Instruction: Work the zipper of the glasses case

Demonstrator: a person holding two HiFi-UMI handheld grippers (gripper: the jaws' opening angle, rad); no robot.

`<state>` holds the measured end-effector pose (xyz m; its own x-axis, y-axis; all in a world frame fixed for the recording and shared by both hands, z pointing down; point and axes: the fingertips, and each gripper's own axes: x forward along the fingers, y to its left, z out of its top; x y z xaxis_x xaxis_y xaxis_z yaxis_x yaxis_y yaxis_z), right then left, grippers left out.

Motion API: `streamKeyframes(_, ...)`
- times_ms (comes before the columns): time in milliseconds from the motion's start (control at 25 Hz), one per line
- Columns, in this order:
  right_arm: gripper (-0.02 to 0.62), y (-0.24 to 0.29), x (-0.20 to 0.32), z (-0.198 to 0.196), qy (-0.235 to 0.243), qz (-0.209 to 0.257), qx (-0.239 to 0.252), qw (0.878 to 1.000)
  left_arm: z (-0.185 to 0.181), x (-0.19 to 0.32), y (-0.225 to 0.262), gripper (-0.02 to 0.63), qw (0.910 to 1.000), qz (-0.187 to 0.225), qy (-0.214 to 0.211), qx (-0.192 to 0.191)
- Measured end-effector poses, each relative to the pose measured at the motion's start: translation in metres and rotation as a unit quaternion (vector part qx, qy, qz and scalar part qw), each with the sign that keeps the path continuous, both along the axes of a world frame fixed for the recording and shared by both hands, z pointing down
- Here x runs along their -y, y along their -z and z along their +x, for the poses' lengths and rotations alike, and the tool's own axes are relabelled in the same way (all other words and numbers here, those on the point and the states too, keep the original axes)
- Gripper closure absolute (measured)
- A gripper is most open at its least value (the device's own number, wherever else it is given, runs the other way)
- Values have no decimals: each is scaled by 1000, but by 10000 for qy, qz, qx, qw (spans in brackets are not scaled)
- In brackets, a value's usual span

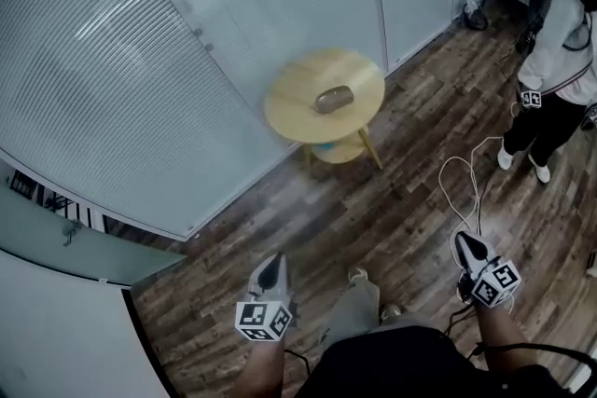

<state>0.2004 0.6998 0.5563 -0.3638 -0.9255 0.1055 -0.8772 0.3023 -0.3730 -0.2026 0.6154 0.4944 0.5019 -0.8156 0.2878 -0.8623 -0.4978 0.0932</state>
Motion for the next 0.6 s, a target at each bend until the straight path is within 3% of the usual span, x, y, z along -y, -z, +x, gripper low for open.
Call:
streamKeyframes(120,591,-5,26,11,-162,-125,19,9998,14,28,-1,603,9998,110,-155,-17)
streamKeyframes(360,591,0,80,21,-533,-368,-130,9978,12,106,-21,603,9997,-101,-70,-224)
streamKeyframes(600,591,0,156,27,-909,-474,-211,9945,12,199,-3,603,9965,554,-344,-514)
